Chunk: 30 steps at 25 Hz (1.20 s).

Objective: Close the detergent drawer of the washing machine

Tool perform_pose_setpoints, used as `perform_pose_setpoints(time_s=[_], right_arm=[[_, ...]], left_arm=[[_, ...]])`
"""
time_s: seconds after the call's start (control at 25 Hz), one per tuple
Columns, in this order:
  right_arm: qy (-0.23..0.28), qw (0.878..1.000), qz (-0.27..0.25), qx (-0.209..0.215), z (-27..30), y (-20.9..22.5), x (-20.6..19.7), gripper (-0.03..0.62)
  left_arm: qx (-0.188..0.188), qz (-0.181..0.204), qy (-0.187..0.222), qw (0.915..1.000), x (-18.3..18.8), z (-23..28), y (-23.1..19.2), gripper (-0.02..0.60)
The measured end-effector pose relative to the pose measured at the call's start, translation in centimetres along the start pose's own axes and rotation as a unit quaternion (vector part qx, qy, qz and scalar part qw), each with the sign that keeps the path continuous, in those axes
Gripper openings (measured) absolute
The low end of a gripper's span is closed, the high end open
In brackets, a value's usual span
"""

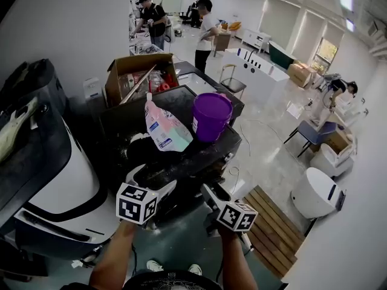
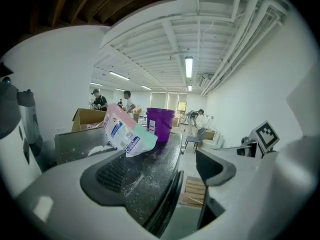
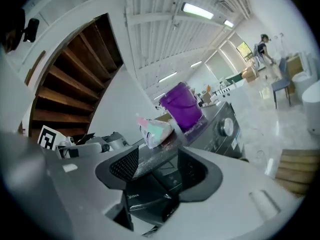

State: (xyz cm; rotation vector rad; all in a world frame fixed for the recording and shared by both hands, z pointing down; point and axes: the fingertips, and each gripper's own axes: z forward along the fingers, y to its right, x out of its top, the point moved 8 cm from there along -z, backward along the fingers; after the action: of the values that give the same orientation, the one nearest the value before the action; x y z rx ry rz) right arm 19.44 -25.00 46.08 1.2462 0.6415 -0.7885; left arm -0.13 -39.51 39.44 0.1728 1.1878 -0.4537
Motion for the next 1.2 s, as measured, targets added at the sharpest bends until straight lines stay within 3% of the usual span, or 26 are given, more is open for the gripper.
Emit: perform_pose_setpoints(time_s=[0.52,0.72,1.2], right_arm=[[0.034,0.989,-0.127,-0.069,-6.9,-2.0,9.1,0.198],[0.054,0.980,-0.161,-0.099,-9.7,-2.6,11.6,0.155],[0.076,0.962,-0.212,-0.156,-15.1,-2.7,14.6,0.049]], left_arm=[[-0.081,0.031,0.033,0.9957,4.8,2.1,5.0,0.356],[-0.108,0.054,0.052,0.9913,6.4,2.5,7.1,0.222],[-0.142,0.080,0.063,0.9846,8.8,3.2,11.4,0.058]])
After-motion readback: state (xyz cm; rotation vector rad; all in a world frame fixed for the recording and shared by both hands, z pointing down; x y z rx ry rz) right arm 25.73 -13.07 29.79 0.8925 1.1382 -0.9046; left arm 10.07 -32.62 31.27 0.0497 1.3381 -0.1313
